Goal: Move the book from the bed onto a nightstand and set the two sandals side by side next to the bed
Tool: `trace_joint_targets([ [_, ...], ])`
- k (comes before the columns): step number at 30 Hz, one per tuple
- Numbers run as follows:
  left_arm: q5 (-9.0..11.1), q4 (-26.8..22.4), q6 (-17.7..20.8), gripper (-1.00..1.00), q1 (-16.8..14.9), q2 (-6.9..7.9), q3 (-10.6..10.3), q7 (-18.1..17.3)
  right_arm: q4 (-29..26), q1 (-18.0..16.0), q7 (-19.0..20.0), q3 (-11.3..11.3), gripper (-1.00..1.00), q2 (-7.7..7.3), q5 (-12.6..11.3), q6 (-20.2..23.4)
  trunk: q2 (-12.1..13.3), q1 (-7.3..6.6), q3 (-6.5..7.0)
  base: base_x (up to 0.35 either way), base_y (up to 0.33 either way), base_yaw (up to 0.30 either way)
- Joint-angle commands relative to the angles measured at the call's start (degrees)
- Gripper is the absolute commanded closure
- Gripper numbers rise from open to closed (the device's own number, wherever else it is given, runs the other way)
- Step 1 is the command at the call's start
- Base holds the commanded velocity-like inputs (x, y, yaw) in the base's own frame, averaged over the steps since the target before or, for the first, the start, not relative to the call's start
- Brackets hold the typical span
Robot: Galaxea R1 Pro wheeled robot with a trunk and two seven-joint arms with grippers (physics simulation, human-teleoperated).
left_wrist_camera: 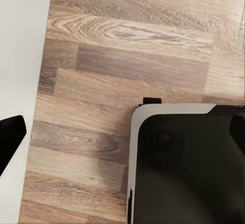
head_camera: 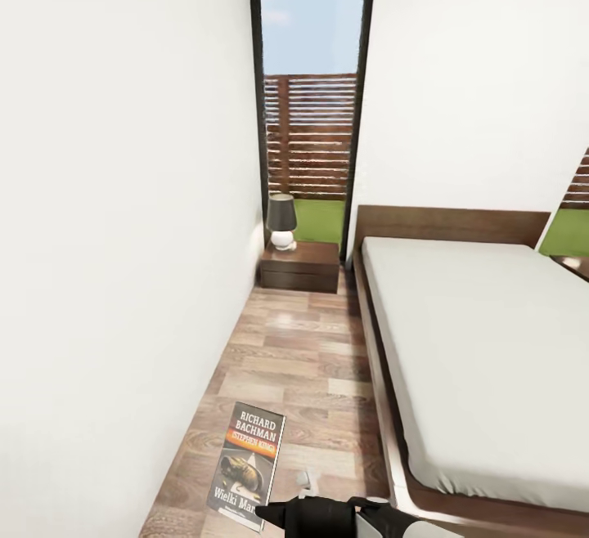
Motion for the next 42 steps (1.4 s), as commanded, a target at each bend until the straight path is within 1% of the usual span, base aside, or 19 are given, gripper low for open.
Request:
trace_joint_targets([
  [1,0.31,0.0,-0.14,-1.0,-0.03,0.0,-0.5,0.21,0.12,-0.1,0.01,-0.6,1.0,0.0,0.52,-0.24,-0.13,0.05,-0.13,0.162,0.097,-0.002],
  [12,0.27,0.0,-0.15,-1.0,-0.06,-0.04,-0.5,0.2,0.14,-0.09,0.01,-0.6,1.0,0.0,0.52,-0.24,-0.13,0.05,-0.13,0.185,0.141,-0.001],
  [22,0.17,0.0,-0.15,-1.0,-0.03,-0.17,-0.5,0.14,0.13,-0.05,0.01,-0.6,1.0,0.0,0.52,-0.24,-0.13,0.05,-0.13,0.073,0.048,0.0],
  [32,0.14,0.0,-0.15,-1.0,-0.02,-0.19,-0.54,0.13,0.1,-0.01,0.01,-0.6,1.0,0.0,0.52,-0.24,-0.13,0.05,-0.13,0.14,0.129,0.0],
  [42,0.14,0.0,-0.15,-1.0,-0.02,-0.19,-0.54,0.13,0.09,0.11,0.01,-0.6,1.0,0.0,0.52,-0.3,-0.13,0.05,-0.13,0.029,0.023,0.0],
])
